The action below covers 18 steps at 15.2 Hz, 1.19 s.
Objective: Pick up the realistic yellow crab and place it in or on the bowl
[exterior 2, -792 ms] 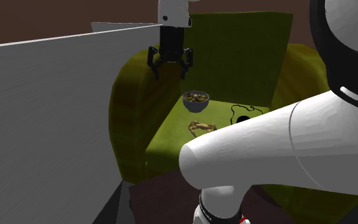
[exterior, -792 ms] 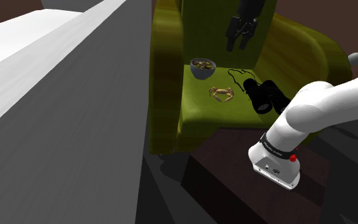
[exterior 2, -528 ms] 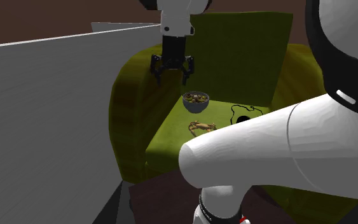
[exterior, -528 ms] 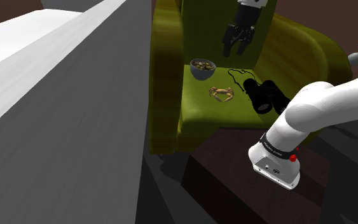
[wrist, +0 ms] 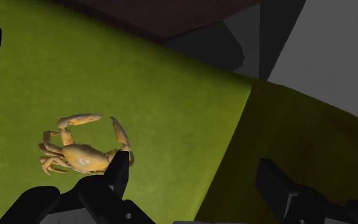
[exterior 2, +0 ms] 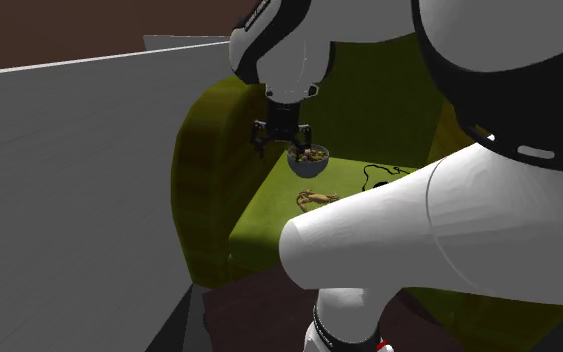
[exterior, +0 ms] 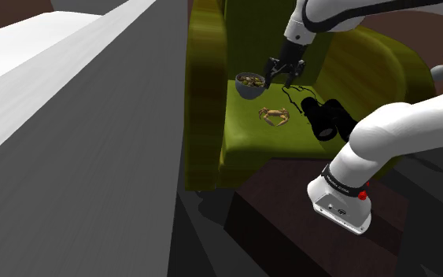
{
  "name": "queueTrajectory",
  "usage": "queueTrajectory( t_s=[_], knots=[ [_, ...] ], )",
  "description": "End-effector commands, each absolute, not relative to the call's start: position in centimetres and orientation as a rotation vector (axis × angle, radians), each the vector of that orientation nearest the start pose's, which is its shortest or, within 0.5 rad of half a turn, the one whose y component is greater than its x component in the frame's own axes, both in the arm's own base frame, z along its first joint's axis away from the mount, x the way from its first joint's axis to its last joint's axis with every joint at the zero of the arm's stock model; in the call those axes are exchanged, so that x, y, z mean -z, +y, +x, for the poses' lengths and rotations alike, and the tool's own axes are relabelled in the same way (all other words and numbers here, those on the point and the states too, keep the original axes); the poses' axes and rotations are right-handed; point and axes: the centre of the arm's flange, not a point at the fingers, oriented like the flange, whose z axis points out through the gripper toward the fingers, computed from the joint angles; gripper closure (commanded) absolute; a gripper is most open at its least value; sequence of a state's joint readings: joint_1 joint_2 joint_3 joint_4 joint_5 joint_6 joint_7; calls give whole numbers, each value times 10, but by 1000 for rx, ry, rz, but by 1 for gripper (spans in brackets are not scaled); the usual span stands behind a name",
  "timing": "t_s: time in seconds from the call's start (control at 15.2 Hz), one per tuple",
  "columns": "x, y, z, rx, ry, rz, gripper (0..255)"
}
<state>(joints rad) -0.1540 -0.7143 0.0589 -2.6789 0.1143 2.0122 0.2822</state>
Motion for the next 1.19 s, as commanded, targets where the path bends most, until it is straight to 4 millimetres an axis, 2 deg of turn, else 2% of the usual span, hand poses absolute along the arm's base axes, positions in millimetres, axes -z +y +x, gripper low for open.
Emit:
queueTrajectory(
  t_s=[0.0, 0.86, 1.12],
  knots=[
    [-430, -35, 338, 108, 781, -2976, 0],
    [-285, -106, 353, 326, 1480, -2733, 0],
    [-265, -110, 356, 333, 1501, -2723, 0]
  ],
)
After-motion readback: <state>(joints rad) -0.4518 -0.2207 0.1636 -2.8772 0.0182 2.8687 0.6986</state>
